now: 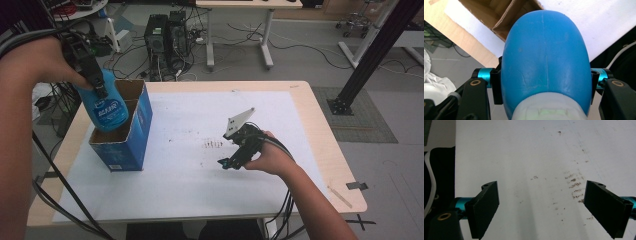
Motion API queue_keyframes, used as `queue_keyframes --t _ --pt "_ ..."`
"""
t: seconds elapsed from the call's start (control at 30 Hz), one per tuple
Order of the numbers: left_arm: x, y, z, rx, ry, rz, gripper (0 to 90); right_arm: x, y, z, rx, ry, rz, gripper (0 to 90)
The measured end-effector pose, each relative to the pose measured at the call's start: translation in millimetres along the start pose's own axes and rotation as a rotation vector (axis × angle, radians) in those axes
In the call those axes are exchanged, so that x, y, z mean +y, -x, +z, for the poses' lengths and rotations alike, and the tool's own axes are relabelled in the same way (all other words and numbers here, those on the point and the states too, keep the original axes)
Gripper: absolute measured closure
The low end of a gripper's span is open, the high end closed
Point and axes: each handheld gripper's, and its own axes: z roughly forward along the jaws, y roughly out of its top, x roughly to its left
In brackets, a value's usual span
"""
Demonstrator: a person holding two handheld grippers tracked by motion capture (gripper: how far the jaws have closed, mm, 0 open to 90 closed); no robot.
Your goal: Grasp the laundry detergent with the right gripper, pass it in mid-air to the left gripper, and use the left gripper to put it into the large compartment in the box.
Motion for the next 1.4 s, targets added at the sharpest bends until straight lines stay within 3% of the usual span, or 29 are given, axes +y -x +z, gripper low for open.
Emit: queue_keyframes --t 0.17,0.37,0.53,0.57,0.67,0.83,1.4 --pt "1.8 -4.1 25.5 -0.017 0.001 0.001 38.5 0.1 -0.6 1.0 -0.002 -0.003 0.004 12.2" --pt "6.6 -6.6 58.8 -0.054 -0.022 0.048 38.5 -0.4 -0.1 2.5 -0.002 -0.007 0.003 12.2" --pt "10.2 -6.8 79.7 -0.057 -0.03 0.077 38.5 -0.2 -0.9 5.4 0.0 -0.012 0.005 12.2" --pt "11.1 -7.3 95.0 -0.053 -0.029 0.108 38.5 -0.2 -2.0 8.0 0.0 -0.015 0.003 12.2" --pt "10.3 -9.3 107.1 -0.062 -0.029 0.109 38.5 -0.3 -2.6 9.9 0.004 -0.02 0.001 12.2" --pt "9.8 -9.3 121.8 -0.067 -0.026 0.159 38.5 -0.8 -2.1 11.3 0.005 -0.022 0.005 12.2" --pt "12.2 -6.1 155.4 -0.075 -0.025 0.178 38.4 -0.1 -1.2 19.2 0.014 -0.031 0.01 12.2"
